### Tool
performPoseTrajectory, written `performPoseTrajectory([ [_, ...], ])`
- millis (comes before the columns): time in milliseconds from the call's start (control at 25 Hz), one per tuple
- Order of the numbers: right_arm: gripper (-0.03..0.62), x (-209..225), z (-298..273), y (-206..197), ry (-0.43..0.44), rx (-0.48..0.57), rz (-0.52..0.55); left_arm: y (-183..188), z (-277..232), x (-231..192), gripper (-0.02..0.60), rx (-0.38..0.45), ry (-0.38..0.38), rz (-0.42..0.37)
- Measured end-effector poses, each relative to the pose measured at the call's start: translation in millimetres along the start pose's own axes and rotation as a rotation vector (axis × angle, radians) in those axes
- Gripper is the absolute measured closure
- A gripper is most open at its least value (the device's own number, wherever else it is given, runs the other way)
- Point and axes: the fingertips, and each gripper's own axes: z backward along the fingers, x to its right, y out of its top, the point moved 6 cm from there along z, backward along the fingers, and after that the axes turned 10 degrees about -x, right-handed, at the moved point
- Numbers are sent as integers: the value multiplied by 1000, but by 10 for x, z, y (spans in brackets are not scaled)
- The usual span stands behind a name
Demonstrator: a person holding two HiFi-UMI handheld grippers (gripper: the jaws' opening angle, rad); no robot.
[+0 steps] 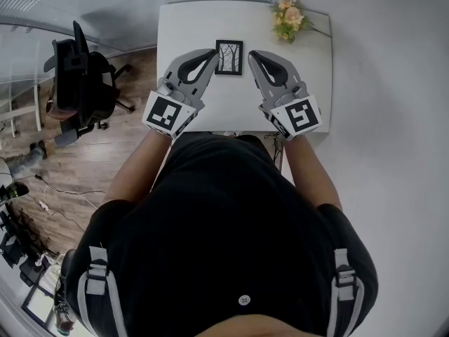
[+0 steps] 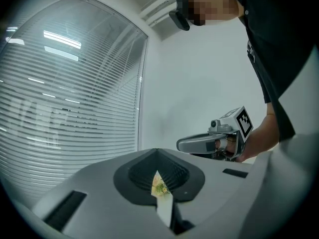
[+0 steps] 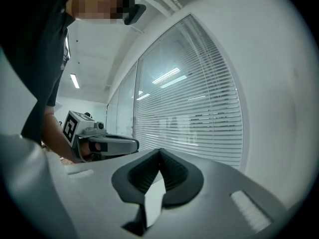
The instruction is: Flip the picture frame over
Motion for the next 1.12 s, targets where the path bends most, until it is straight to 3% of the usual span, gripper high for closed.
performPoseTrajectory([
  [280, 585, 27, -35, 61, 1, 11, 8, 129, -49, -2, 575, 7, -11, 4],
  [600, 585, 135, -62, -15, -7, 10, -46, 38, -139, -47, 575, -29, -1, -2],
  [1120, 585, 150, -16, -62, -10, 2, -47, -13, -187, -17, 575, -45, 0, 5],
])
